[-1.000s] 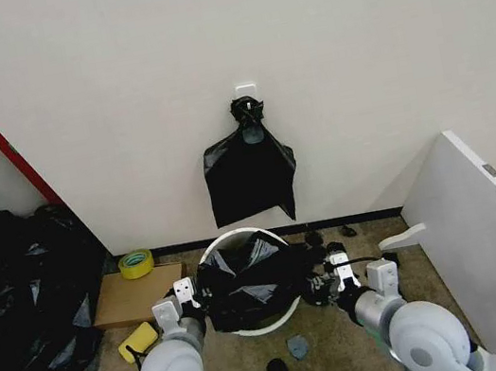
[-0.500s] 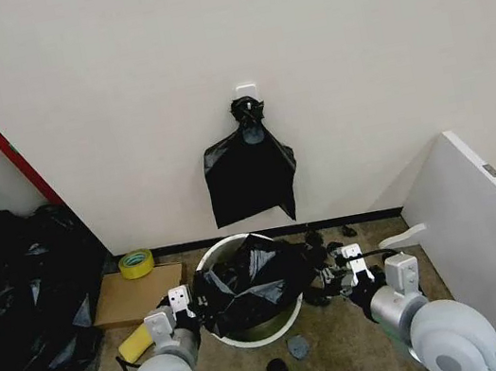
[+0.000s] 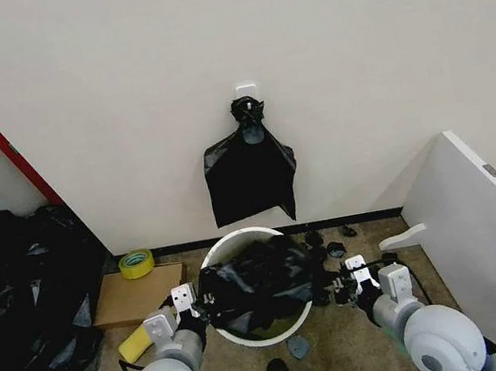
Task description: Place the garbage bag over the trash bin.
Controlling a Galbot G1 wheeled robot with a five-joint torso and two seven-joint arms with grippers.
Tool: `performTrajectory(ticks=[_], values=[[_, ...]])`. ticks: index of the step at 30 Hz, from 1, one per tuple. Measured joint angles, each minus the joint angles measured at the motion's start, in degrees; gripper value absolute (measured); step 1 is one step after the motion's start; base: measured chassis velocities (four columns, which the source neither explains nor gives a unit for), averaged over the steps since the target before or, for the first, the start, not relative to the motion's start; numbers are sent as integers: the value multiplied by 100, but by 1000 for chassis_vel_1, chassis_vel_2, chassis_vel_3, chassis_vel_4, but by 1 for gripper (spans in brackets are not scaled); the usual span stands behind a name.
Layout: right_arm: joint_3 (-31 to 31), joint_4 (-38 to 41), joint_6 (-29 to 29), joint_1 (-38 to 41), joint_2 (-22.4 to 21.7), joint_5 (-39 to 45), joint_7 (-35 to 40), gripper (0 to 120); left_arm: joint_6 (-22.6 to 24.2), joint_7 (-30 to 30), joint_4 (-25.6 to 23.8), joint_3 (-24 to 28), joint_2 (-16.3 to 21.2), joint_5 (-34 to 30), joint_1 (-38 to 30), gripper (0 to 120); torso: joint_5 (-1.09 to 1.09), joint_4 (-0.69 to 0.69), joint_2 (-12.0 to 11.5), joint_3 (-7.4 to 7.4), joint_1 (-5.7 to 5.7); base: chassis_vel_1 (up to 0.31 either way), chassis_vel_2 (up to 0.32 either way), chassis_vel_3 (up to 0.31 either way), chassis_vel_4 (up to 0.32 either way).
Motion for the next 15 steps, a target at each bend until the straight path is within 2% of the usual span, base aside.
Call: performTrajectory(ticks=[8, 14, 15], values=[[-28, 5, 433, -223, -73, -445, -552, 0, 6, -20, -52, -19, -4, -23, 23, 2, 0, 0, 0, 0, 0, 0, 0, 0, 0], [291, 631, 957, -815, -283, -762, -891, 27, 10, -61, 85, -27, -10, 81, -36, 1, -1, 0, 0, 0, 0, 0, 0, 0, 0], [291, 631, 957, -815, -283, -762, -891, 27, 10, -61, 85, -27, -10, 81, -36, 1, -1, 0, 0, 0, 0, 0, 0, 0, 0]])
